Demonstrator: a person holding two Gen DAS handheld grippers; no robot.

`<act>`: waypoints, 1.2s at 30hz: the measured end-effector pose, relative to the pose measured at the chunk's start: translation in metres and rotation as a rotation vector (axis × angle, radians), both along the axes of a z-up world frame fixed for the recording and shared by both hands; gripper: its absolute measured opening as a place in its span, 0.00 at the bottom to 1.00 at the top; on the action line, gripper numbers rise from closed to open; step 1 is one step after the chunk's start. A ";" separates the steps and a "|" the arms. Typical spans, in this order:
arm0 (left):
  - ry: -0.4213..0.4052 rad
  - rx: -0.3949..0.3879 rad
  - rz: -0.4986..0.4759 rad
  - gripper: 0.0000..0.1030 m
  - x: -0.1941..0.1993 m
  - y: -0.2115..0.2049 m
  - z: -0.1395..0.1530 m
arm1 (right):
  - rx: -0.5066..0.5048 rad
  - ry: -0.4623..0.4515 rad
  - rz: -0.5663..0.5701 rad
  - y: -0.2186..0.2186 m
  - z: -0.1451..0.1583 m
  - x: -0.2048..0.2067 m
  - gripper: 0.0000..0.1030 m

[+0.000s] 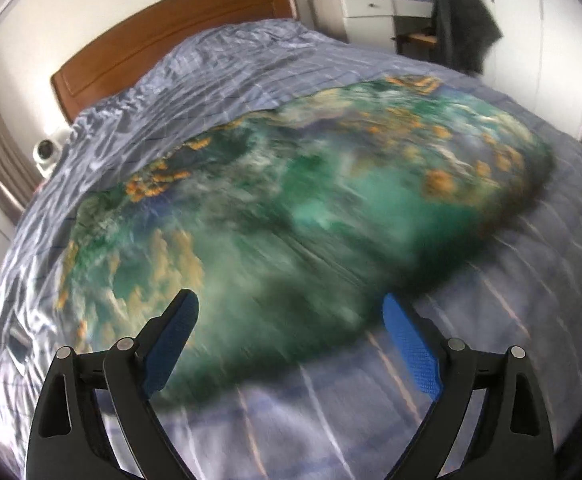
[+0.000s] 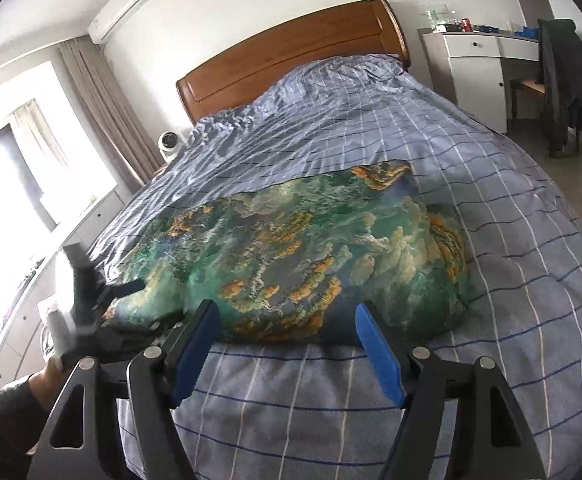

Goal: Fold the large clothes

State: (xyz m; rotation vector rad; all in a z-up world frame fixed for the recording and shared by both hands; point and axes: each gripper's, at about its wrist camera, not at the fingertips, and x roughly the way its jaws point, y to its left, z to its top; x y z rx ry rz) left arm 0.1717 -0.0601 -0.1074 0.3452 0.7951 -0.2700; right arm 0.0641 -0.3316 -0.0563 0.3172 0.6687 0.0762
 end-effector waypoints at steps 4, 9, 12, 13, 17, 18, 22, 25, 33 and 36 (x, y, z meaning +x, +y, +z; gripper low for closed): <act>-0.004 -0.063 -0.050 0.92 -0.019 -0.009 0.012 | 0.012 0.049 -0.112 -0.019 -0.010 -0.001 0.71; -0.034 -0.070 -0.078 0.95 -0.017 -0.027 0.021 | 0.127 0.122 -0.233 -0.066 -0.036 0.004 0.83; -0.019 -0.097 -0.075 0.95 -0.008 -0.035 0.017 | 0.207 0.155 -0.232 -0.086 -0.057 0.015 0.83; -0.009 -0.106 -0.073 0.95 -0.007 -0.035 0.015 | 0.226 0.169 -0.230 -0.090 -0.063 0.021 0.83; 0.023 -0.123 -0.055 0.95 -0.002 -0.036 0.011 | 0.310 0.170 -0.252 -0.102 -0.088 0.050 0.84; 0.023 -0.124 -0.056 0.95 -0.003 -0.035 0.012 | 0.327 0.174 -0.268 -0.105 -0.093 0.054 0.85; 0.012 -0.104 -0.061 0.95 -0.005 -0.028 0.023 | 0.445 0.171 -0.345 -0.115 -0.117 0.064 0.85; 0.012 -0.124 -0.068 0.95 0.000 -0.020 0.042 | 0.450 0.148 -0.379 -0.112 -0.118 0.058 0.51; 0.168 -0.332 -0.283 0.95 0.044 -0.042 0.136 | 0.001 -0.134 -0.152 -0.016 0.003 0.039 0.38; 0.244 -0.378 -0.338 0.94 0.059 -0.054 0.158 | -0.184 -0.203 -0.019 0.041 0.036 0.040 0.38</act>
